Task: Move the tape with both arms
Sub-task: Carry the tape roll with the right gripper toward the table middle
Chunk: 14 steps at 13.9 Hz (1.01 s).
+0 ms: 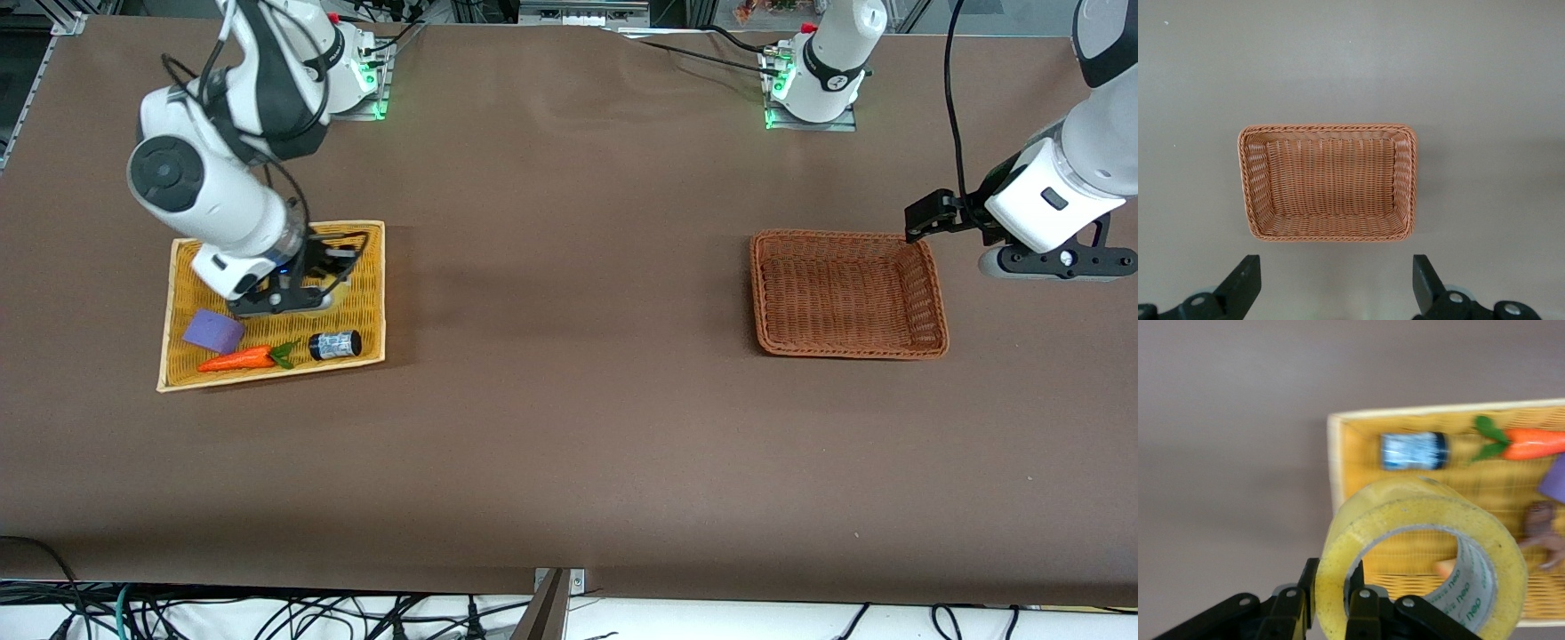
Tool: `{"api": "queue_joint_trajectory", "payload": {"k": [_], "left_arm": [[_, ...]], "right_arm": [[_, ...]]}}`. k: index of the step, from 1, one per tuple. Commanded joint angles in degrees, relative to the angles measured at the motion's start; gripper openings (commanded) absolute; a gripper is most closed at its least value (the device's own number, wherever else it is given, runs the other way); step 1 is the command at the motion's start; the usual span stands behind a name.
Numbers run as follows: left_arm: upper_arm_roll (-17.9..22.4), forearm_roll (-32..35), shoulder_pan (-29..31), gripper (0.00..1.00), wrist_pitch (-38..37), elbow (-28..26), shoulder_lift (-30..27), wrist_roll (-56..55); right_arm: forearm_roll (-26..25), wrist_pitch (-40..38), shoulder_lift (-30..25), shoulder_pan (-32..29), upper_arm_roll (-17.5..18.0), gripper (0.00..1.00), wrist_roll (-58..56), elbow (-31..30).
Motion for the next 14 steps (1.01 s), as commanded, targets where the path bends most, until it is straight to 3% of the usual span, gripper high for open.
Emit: {"api": "queue_joint_trajectory", "payload": {"k": [1, 7, 10, 14], "left_arm": [[-0.2, -0.4, 0.5, 1.00, -0.3, 0.5, -0.4, 1.1], [-0.2, -0.4, 0.5, 1.00, -0.3, 0.5, -0.4, 1.0], [0.0, -1.2, 0.6, 1.00, -0.3, 0.5, -0.3, 1.1], [-0.3, -1.2, 0.5, 1.00, -0.2, 0.5, -0.3, 1.1]], "right_arm": [[0.2, -1.9, 6.5, 5.1, 3.5, 0.00, 12.1, 10.3], [-2.8, 2.5, 24.3, 23.8, 3.2, 0.00, 33.8, 26.6], [-8.0, 9.5, 31.7, 29.8, 3.0, 0.00, 39.5, 28.4], [-10.8, 11.1, 37.3, 30.8, 2.9, 0.00, 40.1, 28.4]]}}
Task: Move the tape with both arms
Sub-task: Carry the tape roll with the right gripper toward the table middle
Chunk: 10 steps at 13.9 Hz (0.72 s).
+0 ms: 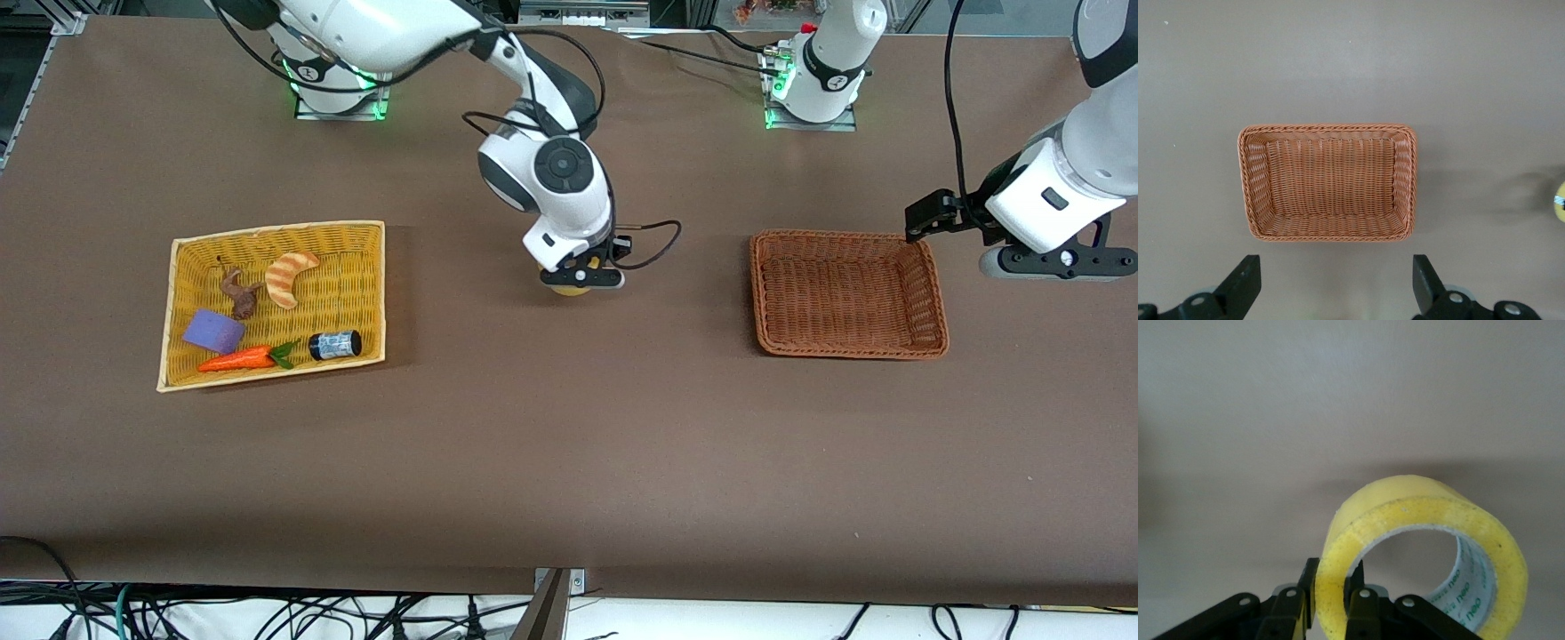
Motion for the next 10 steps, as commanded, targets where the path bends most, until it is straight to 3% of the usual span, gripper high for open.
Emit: {"api": "queue_joint_trajectory", "payload": {"k": [1, 4, 6, 7, 8, 9, 10], "left_arm": [[-0.3, -1.2, 0.4, 1.00, -0.2, 0.6, -0.3, 1.1], [-0.4, -1.2, 0.3, 1.00, -0.2, 0.7, -0.2, 1.1], [-0.4, -1.8, 0.3, 1.00, -0.2, 0.7, 0.0, 1.1], [-0.4, -2.1, 0.4, 1.00, -0.2, 0.5, 0.0, 1.0], [-0.2, -3.0, 0.5, 1.00, -0.2, 0.2, 0.0, 1.1], [-0.3, -2.9, 0.5, 1.00, 0.0, -1.1, -0.1, 1.1], [-0.3, -3.1, 0.5, 1.00, -0.1, -1.1, 0.0, 1.1]], "right_arm": [[-1.1, -0.4, 2.8, -0.1, -0.1, 0.00, 0.4, 2.8], [-1.1, 0.6, 4.3, 0.2, -0.1, 0.00, 0.5, 2.8], [-1.1, 1.6, 5.4, 0.2, -0.1, 0.06, 0.5, 2.8], [-1.0, 2.6, 5.9, 0.4, -0.1, 0.21, 0.5, 2.8], [-1.0, 2.9, 6.0, 0.5, -0.1, 0.49, 0.7, 2.8], [-1.2, 3.0, 5.6, 0.5, -0.1, 0.99, 0.4, 2.8], [-1.1, 2.5, 4.6, 0.1, -0.1, 1.00, -0.1, 3.0]]}}
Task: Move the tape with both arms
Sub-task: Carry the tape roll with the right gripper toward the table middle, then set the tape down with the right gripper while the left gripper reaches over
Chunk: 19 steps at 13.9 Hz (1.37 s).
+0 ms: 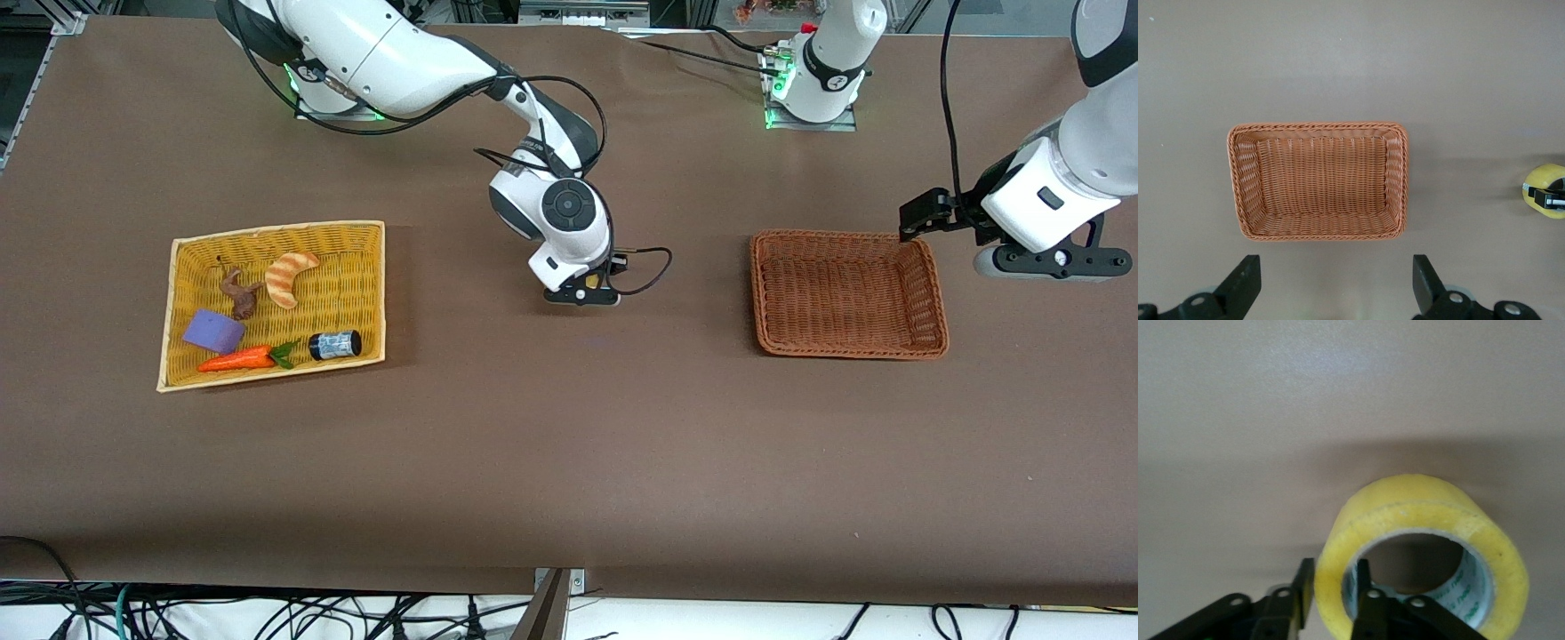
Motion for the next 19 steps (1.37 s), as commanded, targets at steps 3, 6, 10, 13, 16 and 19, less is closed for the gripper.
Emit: {"api": "queue_joint_trajectory", "payload": {"k": [3, 6, 10, 13, 16, 19], "left_arm": [[-0.1, -1.9, 0.2, 1.00, -0.1, -0.6, 0.9, 0.8], [-0.2, -1.4, -0.5, 1.00, -0.1, -0.7, 1.1, 1.1], [-0.4, -2.2, -2.2, 1.00, 0.2, -7.1, 0.7, 0.5], [-3.8, -5.6, -2.6, 1.00, 6.1, -11.7, 0.7, -4.8], [-9.4, -8.9, -2.6, 1.00, 18.4, -20.3, 1.1, -12.3], [-15.5, -9.3, -3.0, 1.00, 29.2, -25.3, 3.3, -21.2]], "right_arm": [[-0.8, -7.8, -7.1, -1.5, 0.4, 1.00, -1.4, 4.4], [-0.2, -22.4, -16.9, -10.2, 0.4, 1.00, -16.8, 4.5], [1.7, -41.9, -23.9, -26.3, -0.1, 1.00, -37.8, 4.5], [5.5, -47.0, -25.6, -38.8, -1.8, 1.00, -53.8, 4.7], [5.1, -48.8, -25.7, -44.3, -2.8, 1.00, -56.9, 5.0], [3.1, -48.7, -25.6, -45.1, -3.7, 1.00, -56.9, 6.9]]}}
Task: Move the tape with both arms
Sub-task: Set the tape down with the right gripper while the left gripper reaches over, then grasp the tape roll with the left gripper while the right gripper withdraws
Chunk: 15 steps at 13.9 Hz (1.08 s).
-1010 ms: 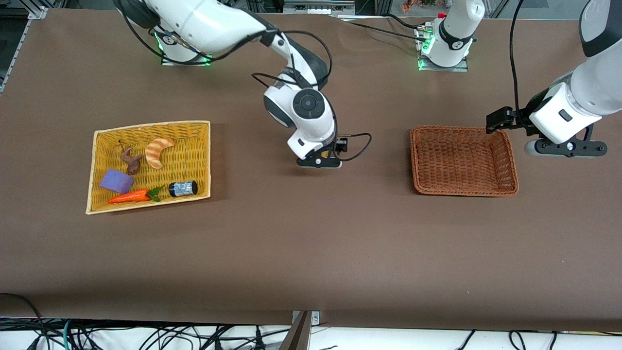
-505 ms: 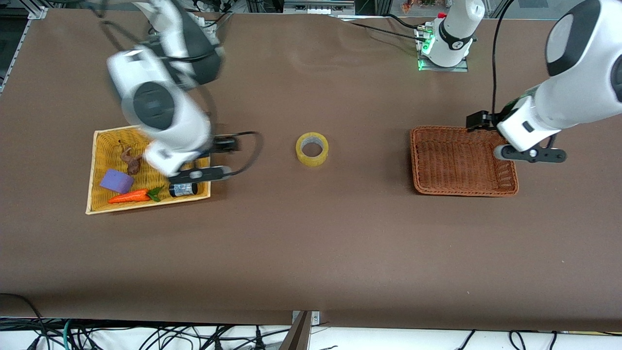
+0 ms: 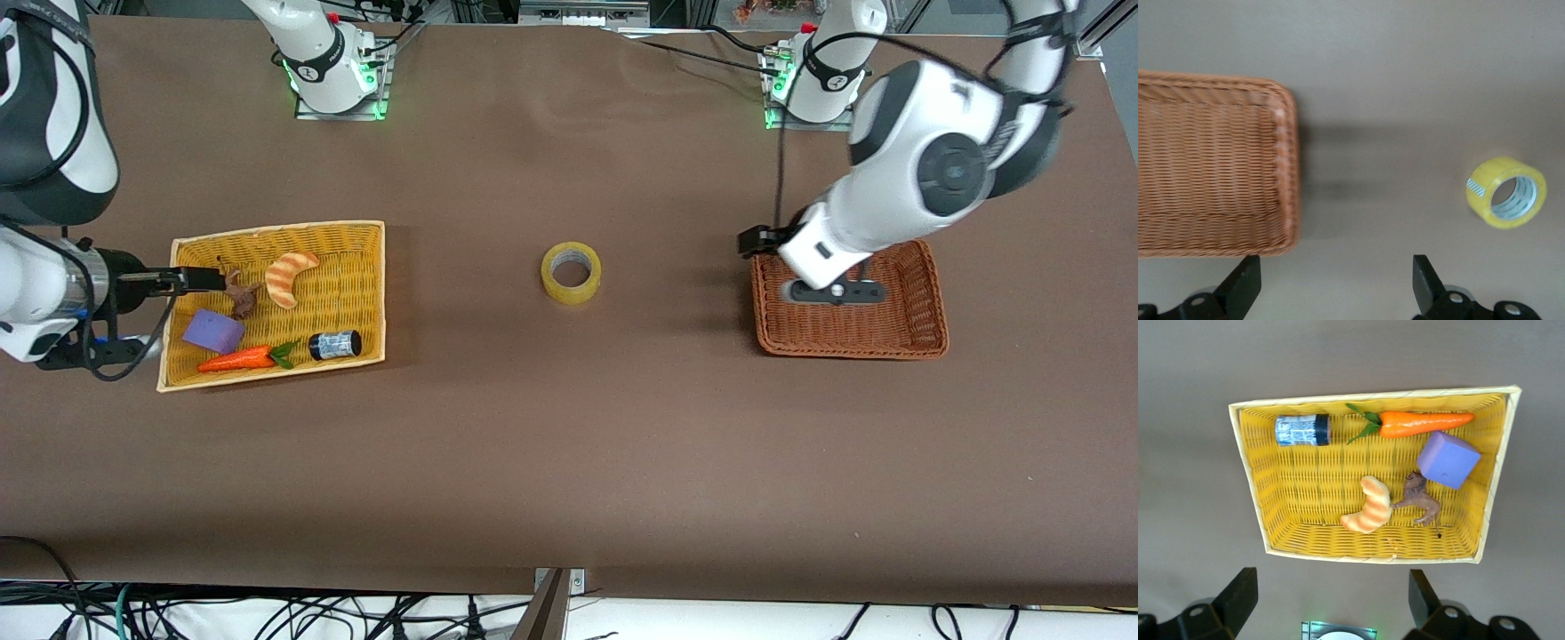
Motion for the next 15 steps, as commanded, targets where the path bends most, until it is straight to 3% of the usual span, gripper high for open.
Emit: {"api": "queue_joint_trajectory", "payload": {"k": [1, 4, 7, 9, 11, 13, 15], "left_arm": [[-3.8, -2.1, -1.4, 1.00, 7.9, -3.3, 2.5, -7.7], [-3.9, -3.5, -7.5, 1.00, 17.1, -3.3, 8.9, -15.2], [-4.1, -3.8, -12.9, 1.00, 23.0, -2.6, 14.1, -21.5], [-4.1, -3.8, -16.1, 1.00, 28.8, -2.2, 18.2, -30.1], [-4.1, -3.4, -19.4, 1.00, 33.8, -1.3, 21.1, -34.0], [-4.0, -3.3, -19.8, 1.00, 34.1, -0.5, 22.3, -34.0], [-4.0, -3.1, -20.2, 1.00, 34.2, 0.3, 23.7, -33.7]], "right_arm": [[-1.3, -0.2, -1.7, 0.6, -0.3, 1.00, -0.1, 0.3], [-1.3, -1.7, -3.8, 0.4, -2.4, 1.00, 0.2, 1.2], [-2.0, -1.2, -9.6, 0.9, -5.0, 1.00, 0.8, 0.0], [-2.4, 0.4, -16.9, 1.0, -6.6, 1.00, 0.8, -8.1], [-1.2, 2.0, -22.5, 1.0, -7.9, 1.00, 0.3, -11.9], [-1.0, 1.9, -26.5, 1.1, -8.0, 1.00, 0.0, -16.9], [2.8, 1.4, -31.3, 1.1, -8.8, 1.00, -0.1, -23.6]]}}
